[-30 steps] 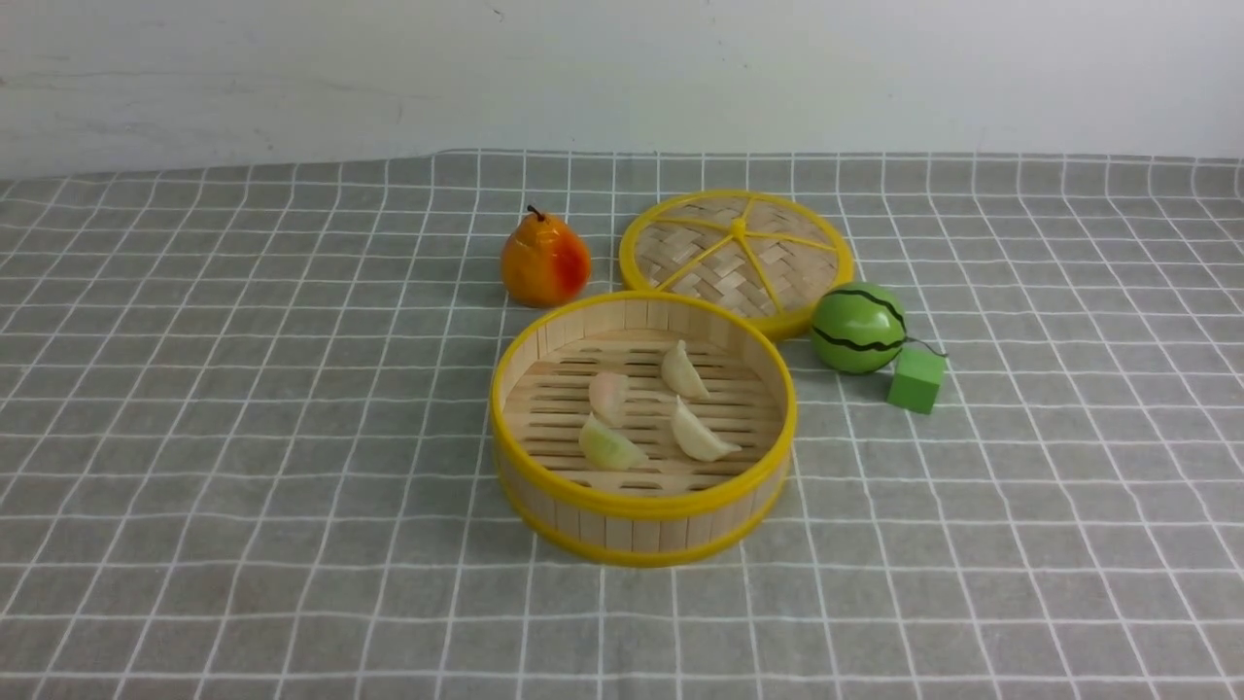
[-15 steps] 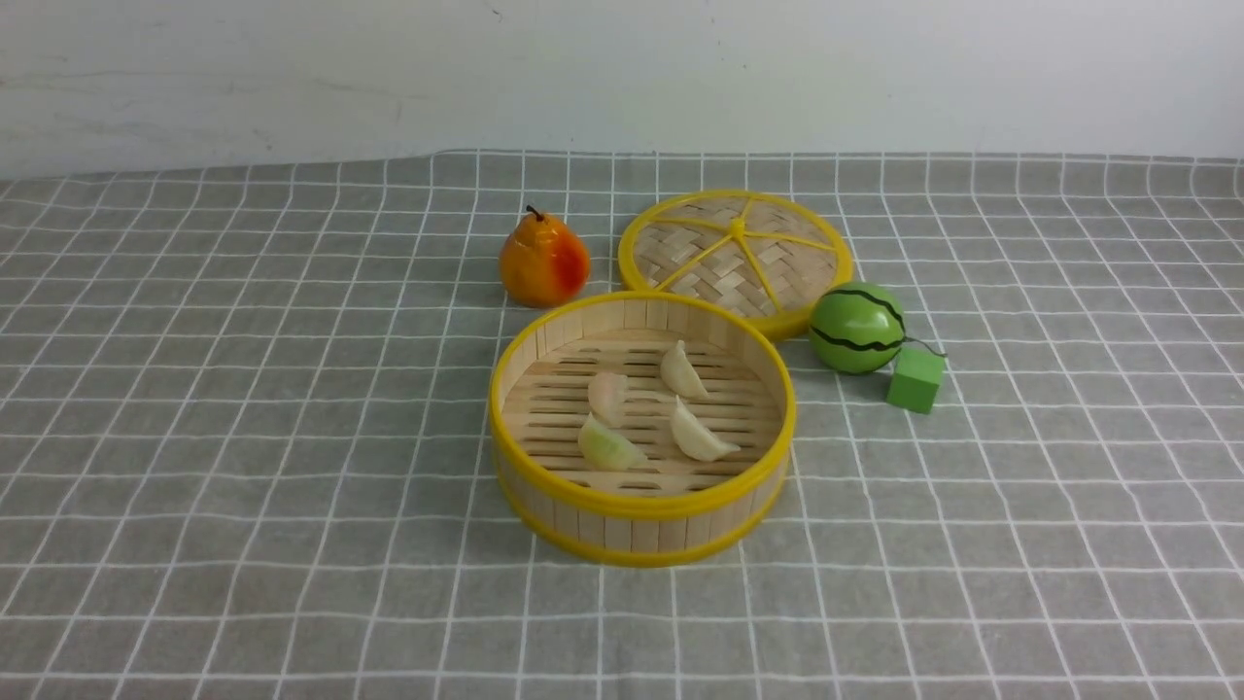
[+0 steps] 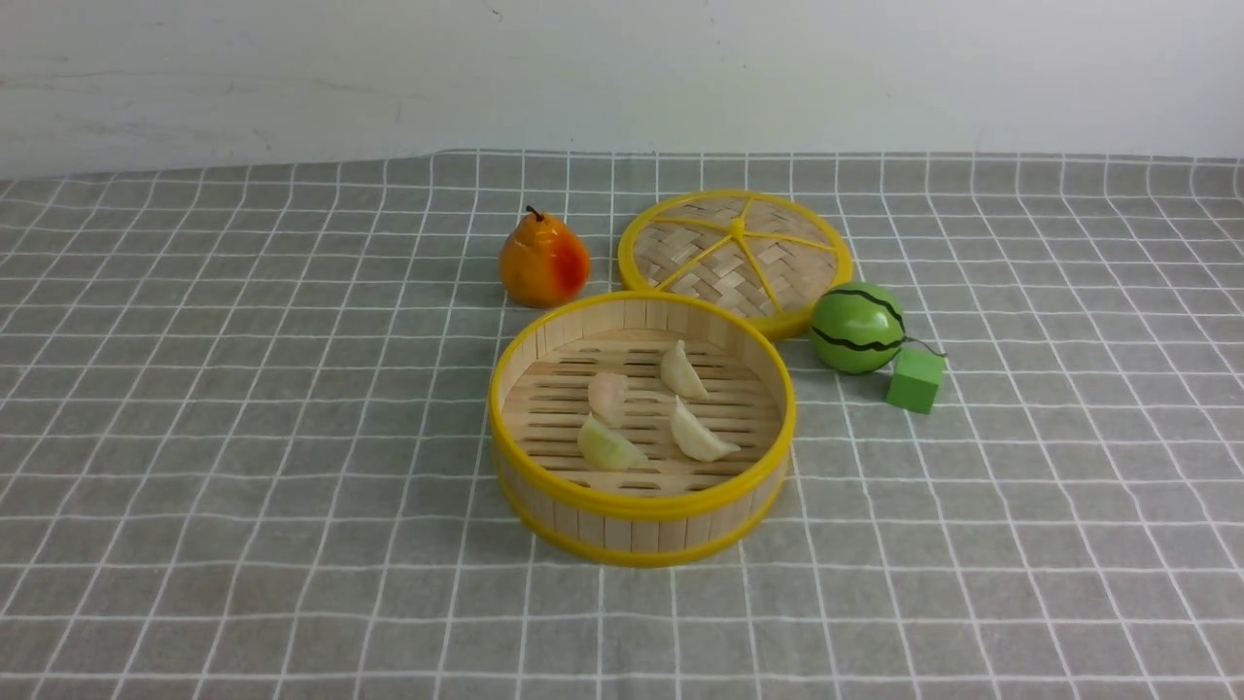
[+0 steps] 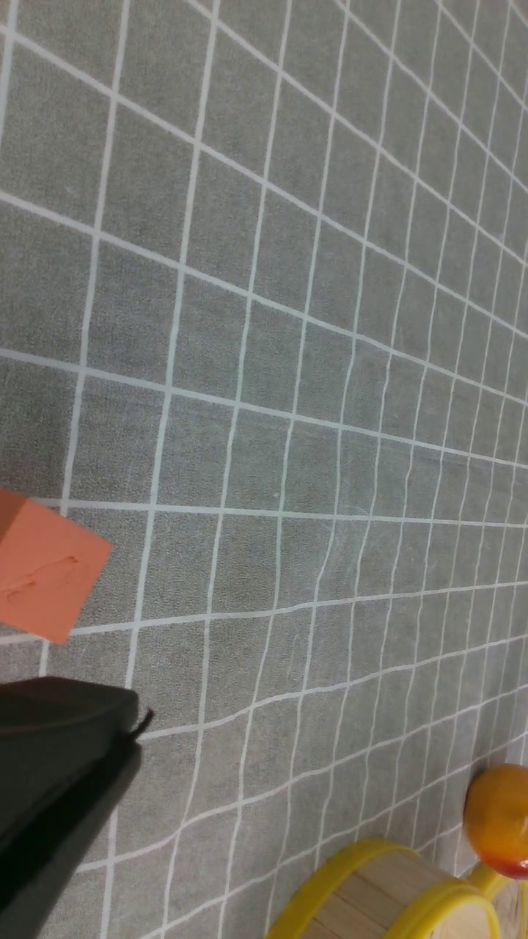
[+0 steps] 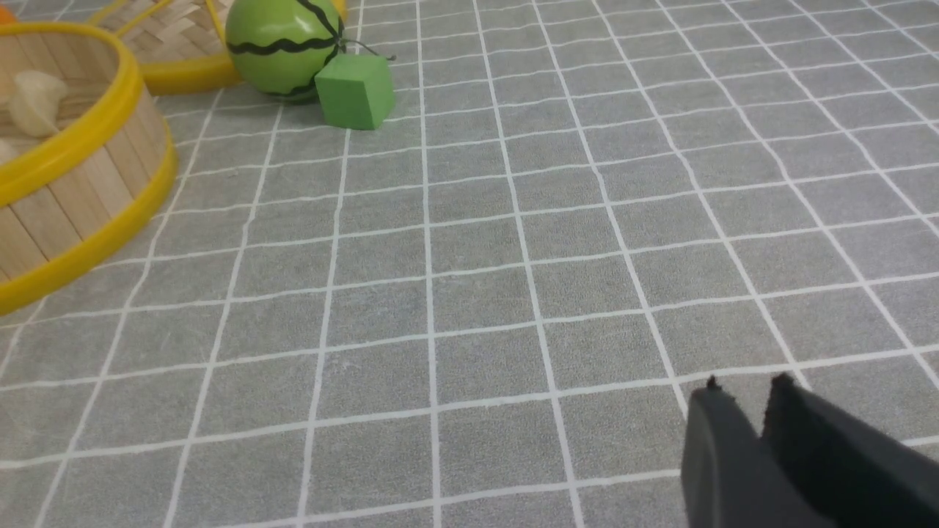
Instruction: Put the dumplings into the steamer on the table with the grey tablecloth.
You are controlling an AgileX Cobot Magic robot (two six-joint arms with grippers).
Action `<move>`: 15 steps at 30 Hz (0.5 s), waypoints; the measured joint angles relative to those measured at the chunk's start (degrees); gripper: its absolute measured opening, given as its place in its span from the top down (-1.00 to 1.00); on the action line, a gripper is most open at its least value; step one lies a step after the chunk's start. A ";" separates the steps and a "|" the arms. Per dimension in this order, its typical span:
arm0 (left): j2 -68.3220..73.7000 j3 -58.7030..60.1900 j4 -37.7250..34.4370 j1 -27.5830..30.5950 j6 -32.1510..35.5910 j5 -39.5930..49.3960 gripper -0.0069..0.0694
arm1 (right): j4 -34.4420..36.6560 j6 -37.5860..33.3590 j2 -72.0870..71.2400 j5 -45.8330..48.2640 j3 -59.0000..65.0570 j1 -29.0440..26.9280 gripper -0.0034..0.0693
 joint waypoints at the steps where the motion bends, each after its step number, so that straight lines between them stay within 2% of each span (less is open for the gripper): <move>1: 0.00 0.00 0.00 0.00 0.00 0.00 0.86 | 0.00 0.00 0.00 0.00 0.00 0.00 0.65; 15: 0.00 0.00 0.00 0.00 0.07 0.00 0.85 | 0.00 0.00 0.00 0.00 0.00 0.00 0.59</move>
